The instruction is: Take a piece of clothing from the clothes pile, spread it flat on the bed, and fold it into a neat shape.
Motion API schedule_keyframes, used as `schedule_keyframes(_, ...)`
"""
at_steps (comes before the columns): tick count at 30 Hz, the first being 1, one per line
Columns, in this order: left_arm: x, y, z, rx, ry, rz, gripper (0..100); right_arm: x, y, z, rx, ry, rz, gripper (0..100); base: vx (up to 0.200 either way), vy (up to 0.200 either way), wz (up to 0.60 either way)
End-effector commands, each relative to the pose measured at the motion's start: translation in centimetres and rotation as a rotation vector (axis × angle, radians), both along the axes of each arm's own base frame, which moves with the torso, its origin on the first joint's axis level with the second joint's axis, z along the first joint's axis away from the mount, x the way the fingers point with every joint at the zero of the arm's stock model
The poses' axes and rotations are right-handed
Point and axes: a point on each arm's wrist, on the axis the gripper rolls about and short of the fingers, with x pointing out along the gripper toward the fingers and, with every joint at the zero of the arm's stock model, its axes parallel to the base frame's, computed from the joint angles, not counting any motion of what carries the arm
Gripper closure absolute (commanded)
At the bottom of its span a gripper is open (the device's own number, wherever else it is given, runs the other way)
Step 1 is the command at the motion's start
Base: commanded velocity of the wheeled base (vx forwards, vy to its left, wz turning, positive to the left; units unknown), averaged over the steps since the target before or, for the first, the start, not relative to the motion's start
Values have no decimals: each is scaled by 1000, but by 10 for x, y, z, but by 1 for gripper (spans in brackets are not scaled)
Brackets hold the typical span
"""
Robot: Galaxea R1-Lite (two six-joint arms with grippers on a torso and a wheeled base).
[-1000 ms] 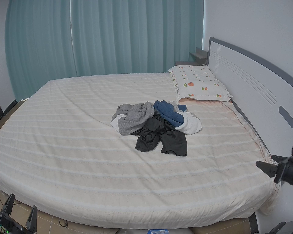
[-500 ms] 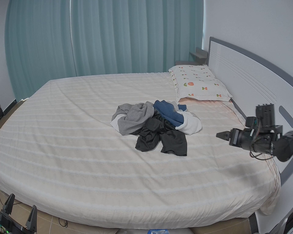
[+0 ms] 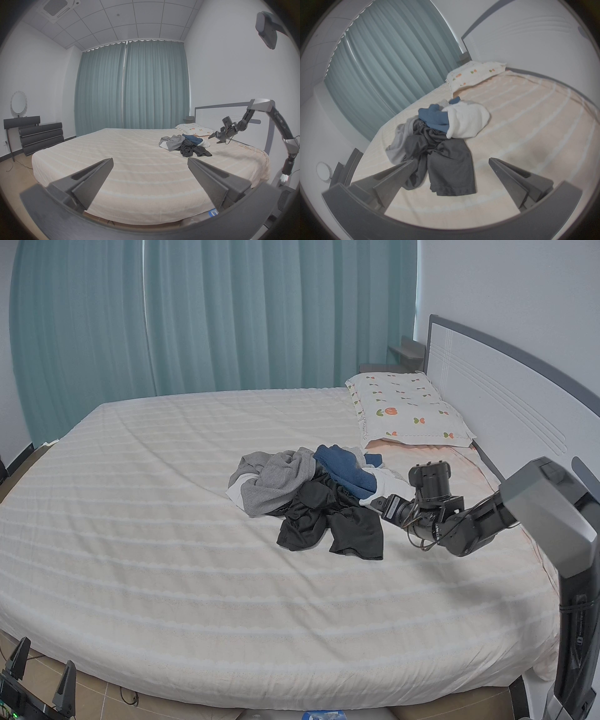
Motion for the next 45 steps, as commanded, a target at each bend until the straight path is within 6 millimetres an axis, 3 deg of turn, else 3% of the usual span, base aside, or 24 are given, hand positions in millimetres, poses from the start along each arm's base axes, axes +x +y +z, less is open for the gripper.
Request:
schedule_keyframes(1,0,0,-5,0,5,1,0,15,9,-63,-14,81,-18,0,0,0,0)
schedule_keyframes(6,0,0,-5,0,5,1,0,18,5,-73,-14,96,-25,0,0,0,0)
schedule_keyframes(24,0,0,-5,0,5,1,0,46,28,-97,35,48,-23,0,0,0,0)
schedule_keyframes(31,0,0,-5,0,5,1,0,49,49,-107,33,43,9,0,0,0,0)
schedule_keyframes(40,0,0,-5,0,5,1,0,53,56,-113,10,40,-5,0,0,0,0)
schedule_keyframes(41,0,0,-5,0,5,1,0,53,56,-113,10,38,-5,100,0,0,0)
schedule_keyframes(45,0,0,-5,0,5,1,0,52,54,-107,-1,35,-10,100,0,0,0)
